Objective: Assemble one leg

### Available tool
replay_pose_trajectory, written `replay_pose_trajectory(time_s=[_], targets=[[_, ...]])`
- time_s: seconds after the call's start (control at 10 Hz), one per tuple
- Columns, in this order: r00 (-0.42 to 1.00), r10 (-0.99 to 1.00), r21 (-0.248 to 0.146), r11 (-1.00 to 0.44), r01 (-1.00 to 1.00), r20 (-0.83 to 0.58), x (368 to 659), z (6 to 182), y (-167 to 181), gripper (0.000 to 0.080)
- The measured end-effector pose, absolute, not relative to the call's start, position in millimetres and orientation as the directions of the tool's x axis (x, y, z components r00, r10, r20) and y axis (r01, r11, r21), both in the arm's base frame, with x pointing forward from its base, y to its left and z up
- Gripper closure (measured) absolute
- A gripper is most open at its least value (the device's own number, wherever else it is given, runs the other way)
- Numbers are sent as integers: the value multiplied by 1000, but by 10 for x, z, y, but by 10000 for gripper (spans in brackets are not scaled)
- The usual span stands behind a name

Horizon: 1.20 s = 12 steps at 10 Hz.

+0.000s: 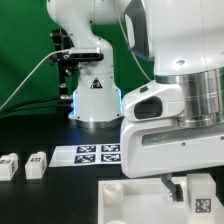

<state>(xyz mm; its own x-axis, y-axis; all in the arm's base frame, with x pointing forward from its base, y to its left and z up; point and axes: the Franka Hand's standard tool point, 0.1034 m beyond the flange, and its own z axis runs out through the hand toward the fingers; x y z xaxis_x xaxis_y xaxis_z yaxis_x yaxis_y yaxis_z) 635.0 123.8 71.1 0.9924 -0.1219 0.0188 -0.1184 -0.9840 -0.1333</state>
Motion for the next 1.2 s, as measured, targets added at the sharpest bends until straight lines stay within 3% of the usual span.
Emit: replay_pose_trajectory(time_s=[0.1, 0.2, 0.3, 0.6, 0.8, 1.1, 1.2], targets=[[993, -114, -133, -985, -111, 20, 6350, 711, 1236, 379], [978, -207, -134, -970, -205, 6, 6348, 708, 1223, 379], [947, -320, -131, -939, -319, -11, 6343, 695, 1191, 499], [755, -650, -154, -739, -655, -88, 6363, 696, 1137, 500], [467, -870, -134, -450, -883, -155, 6354, 682, 1124, 500], [93, -966, -99, -71, -993, -240, 6330, 667, 1132, 499], [65, -969, -99, -42, -994, -239, 6323, 664, 1149, 499]])
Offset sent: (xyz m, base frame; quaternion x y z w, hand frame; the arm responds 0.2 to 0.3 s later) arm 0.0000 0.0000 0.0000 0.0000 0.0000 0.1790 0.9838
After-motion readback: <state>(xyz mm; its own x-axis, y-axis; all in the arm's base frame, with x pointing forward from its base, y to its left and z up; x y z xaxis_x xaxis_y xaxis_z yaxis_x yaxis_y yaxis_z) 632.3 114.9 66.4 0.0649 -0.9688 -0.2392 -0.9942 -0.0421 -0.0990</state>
